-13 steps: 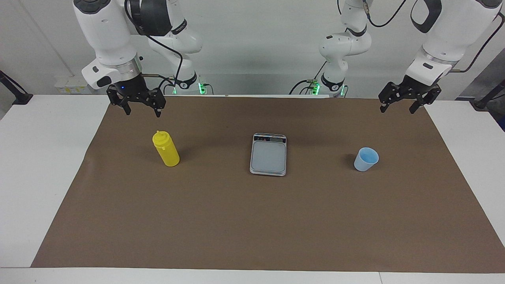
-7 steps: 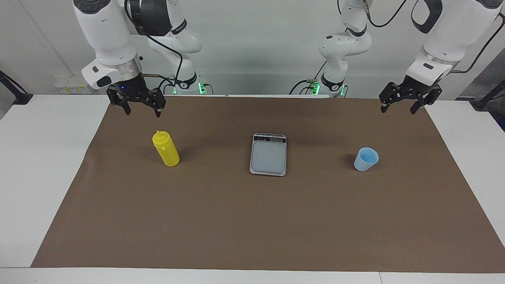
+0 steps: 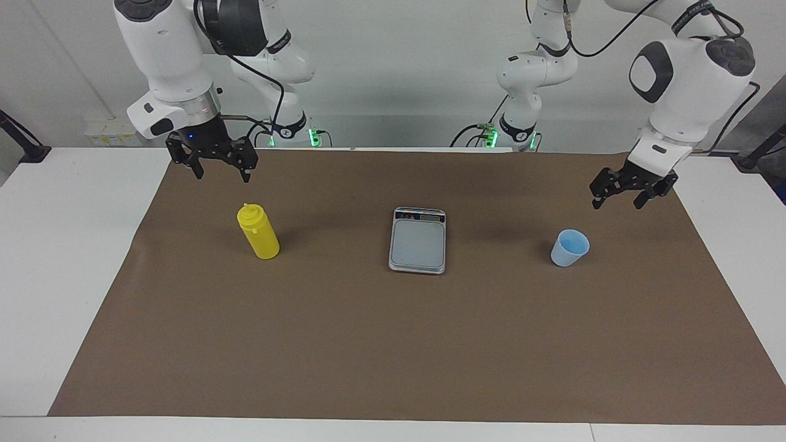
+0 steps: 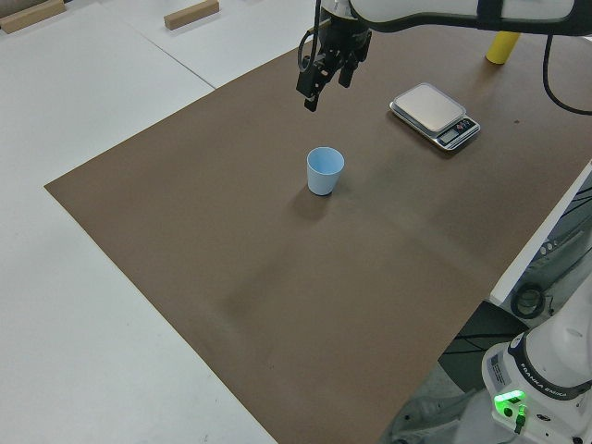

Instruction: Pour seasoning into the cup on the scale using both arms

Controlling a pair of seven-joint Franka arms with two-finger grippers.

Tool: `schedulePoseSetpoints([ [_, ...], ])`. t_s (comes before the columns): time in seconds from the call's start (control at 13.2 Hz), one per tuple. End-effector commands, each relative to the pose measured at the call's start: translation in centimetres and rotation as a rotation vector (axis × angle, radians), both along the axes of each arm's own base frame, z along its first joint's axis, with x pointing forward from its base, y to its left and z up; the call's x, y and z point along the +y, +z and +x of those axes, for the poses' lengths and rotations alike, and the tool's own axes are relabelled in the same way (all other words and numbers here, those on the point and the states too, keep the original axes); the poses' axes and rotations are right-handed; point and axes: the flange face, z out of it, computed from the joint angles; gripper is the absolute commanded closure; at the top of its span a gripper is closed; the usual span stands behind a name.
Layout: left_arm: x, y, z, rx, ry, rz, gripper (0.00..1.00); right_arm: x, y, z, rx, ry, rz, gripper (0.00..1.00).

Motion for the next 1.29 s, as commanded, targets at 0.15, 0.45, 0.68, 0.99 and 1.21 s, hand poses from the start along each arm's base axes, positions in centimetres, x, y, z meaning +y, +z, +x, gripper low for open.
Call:
schedulePoseSetpoints([
  [0.15, 2.1, -8.4, -0.5, -0.037, 0.039, -0.015, 0.00, -0.3, 0.0, -0.7, -0.005, 0.001, 0.014, 0.00],
  [0.45, 1.8, -12.8, -1.7, -0.059, 0.096, -0.020, 0.00, -0.3, 0.0, -0.7, -0.005, 0.002, 0.012, 0.00],
  [0.68, 1.3, -15.9, -2.1, -0.027, 0.136, -0.029, 0.00, -0.3, 0.0, -0.7, -0.005, 0.002, 0.012, 0.00],
  [0.99, 1.3, -17.7, -2.1, -0.007, 0.159, -0.036, 0.88, -0.3, 0.0, -0.7, -0.005, 0.002, 0.012, 0.00],
  [1.21, 1.2, -17.7, -2.1, -0.004, 0.155, -0.036, 1.00, -0.3, 0.0, -0.7, -0.005, 0.002, 0.012, 0.00],
])
